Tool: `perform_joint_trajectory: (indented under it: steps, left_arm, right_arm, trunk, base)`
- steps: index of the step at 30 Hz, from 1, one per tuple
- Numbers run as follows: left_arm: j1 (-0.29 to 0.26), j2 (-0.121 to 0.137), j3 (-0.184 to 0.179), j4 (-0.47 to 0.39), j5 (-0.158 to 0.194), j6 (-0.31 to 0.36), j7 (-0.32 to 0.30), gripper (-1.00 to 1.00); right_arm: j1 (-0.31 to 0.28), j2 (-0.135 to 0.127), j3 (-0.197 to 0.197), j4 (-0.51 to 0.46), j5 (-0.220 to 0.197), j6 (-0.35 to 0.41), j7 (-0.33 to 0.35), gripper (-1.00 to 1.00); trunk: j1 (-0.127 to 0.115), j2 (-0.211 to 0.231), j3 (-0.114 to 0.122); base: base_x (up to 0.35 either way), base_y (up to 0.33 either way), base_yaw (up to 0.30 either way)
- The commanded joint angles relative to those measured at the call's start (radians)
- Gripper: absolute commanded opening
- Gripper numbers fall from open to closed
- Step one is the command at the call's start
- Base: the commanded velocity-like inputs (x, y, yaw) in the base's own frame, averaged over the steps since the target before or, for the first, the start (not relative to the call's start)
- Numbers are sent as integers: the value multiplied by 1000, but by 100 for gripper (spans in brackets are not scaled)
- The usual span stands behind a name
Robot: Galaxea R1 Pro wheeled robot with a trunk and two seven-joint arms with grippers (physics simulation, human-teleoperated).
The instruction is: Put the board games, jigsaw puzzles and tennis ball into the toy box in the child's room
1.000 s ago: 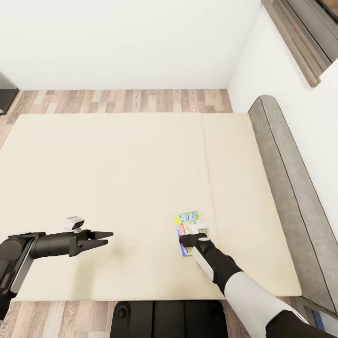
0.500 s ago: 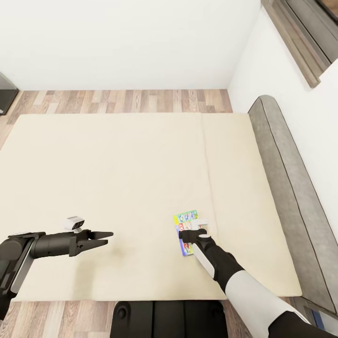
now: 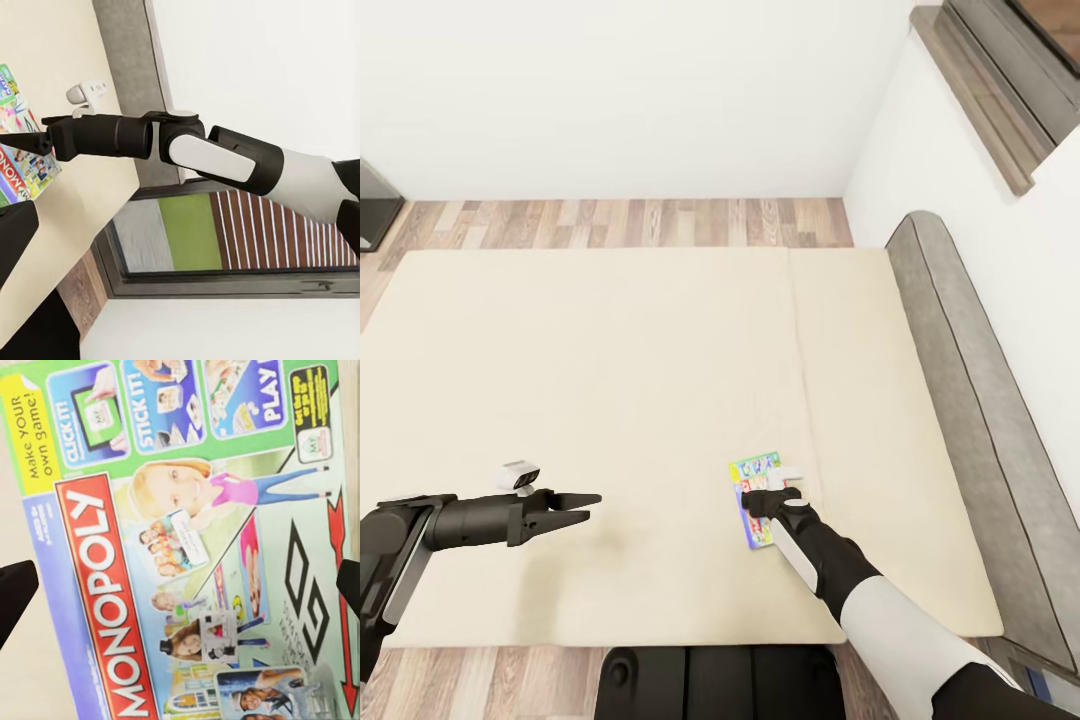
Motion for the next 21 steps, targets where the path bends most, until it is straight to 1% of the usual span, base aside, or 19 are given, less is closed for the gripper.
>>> perform_joint_trajectory:
  steps: [1,21]
  left_arm:
    - [0,0,0,0,0,11,-4,100]
    - [0,0,0,0,0,11,-4,100]
  right_arm:
    - [-1,-1,6,-2,-10,3,-10,100]
    - [-1,-2,4,4,-12,1,-11,100]
  trunk:
    - [1,-2,-1]
    - [1,-2,1]
  base:
    - [0,0,0]
    - [0,0,0]
